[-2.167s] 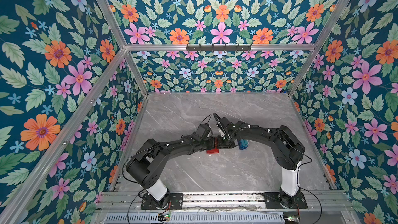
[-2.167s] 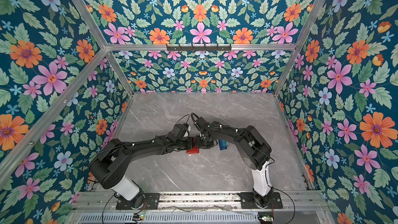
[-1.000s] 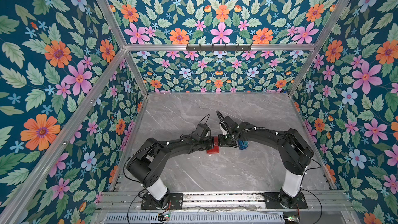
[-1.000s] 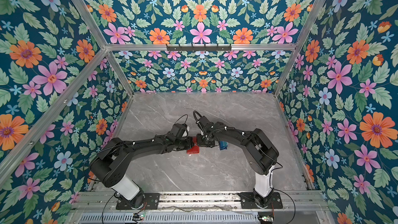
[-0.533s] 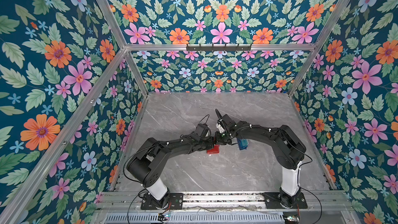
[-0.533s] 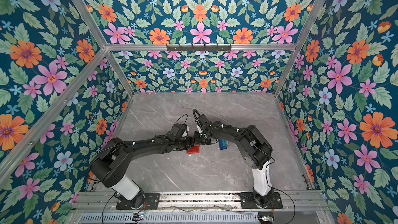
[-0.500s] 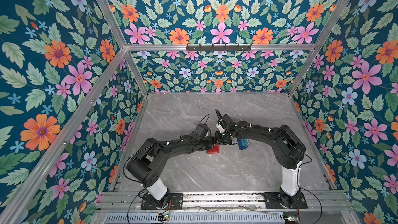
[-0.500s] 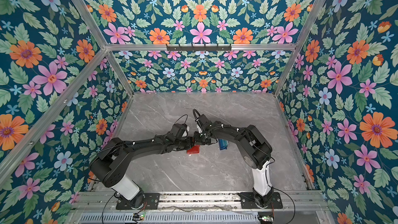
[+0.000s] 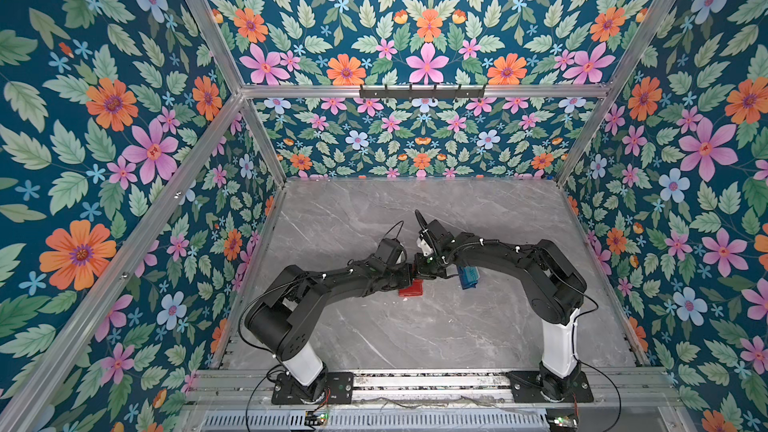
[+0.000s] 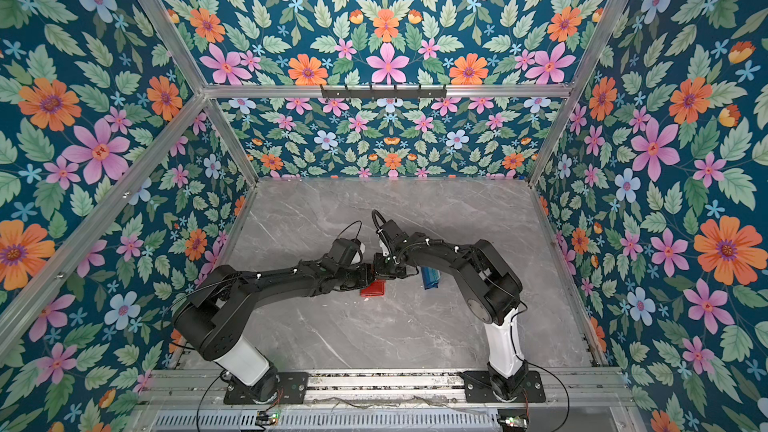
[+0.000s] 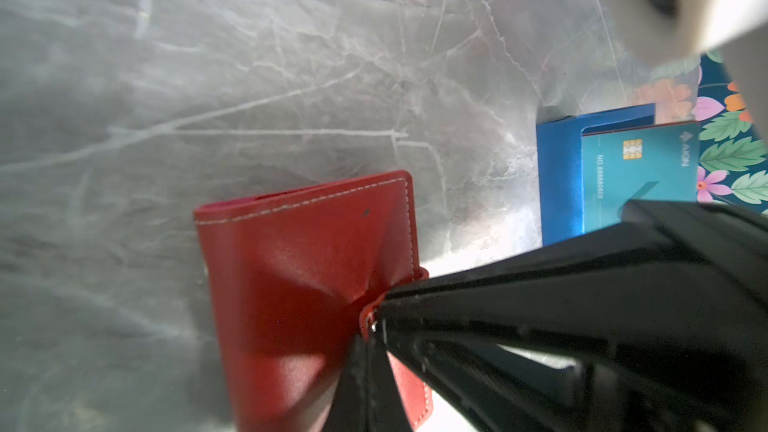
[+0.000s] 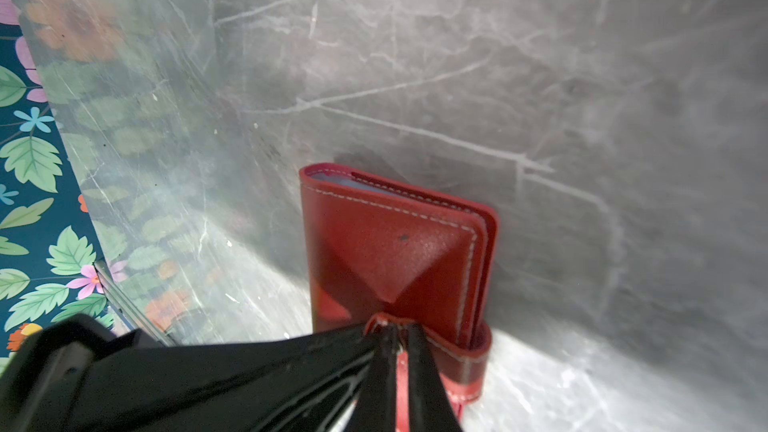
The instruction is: Put the credit cards into the card holder
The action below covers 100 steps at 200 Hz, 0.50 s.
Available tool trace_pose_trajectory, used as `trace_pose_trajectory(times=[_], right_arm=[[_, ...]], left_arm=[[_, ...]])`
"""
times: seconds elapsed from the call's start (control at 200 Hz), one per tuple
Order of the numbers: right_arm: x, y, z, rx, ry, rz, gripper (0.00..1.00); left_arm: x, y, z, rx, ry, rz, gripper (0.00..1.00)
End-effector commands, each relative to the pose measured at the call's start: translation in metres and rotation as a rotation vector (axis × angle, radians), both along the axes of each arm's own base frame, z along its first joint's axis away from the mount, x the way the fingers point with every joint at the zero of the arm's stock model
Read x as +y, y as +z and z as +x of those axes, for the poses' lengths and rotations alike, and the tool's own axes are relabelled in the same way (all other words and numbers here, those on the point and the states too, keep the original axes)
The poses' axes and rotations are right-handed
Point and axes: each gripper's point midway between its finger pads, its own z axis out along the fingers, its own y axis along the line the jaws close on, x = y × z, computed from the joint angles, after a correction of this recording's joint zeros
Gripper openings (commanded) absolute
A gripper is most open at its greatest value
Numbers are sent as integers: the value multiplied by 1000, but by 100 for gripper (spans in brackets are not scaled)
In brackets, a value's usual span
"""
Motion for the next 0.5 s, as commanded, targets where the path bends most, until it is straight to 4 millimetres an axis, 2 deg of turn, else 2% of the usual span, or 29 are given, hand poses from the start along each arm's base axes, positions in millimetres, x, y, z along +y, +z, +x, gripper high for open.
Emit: trace_pose_trajectory(times=[0.0,0.085,0.12,0.225,0.375,0.435,0.45,0.495], right_arm=[[-26,-18,-10,28,-31,-127,11],[-25,1,-8,-23,-24,-95,18],[-25,9,-6,-51,-23,-86,22],[-38,33,0,-147,-39,-111,33],[-79,59,10,-301,-98,-267,38],[-100,65,14,-357,-127,-354,38],[-105,77,15,-390,-142,-358,39],[-121,85,17,-433,-169,-419,39]], left_arm=[[8,1,0,-18,13,35,2],[6,18,4,-71,1,11,15],[7,26,6,-99,0,8,26],[16,48,11,-188,17,29,45],[56,71,20,-323,121,171,57],[80,79,24,-379,183,261,60],[85,82,24,-393,198,282,60],[103,89,26,-434,245,349,62]])
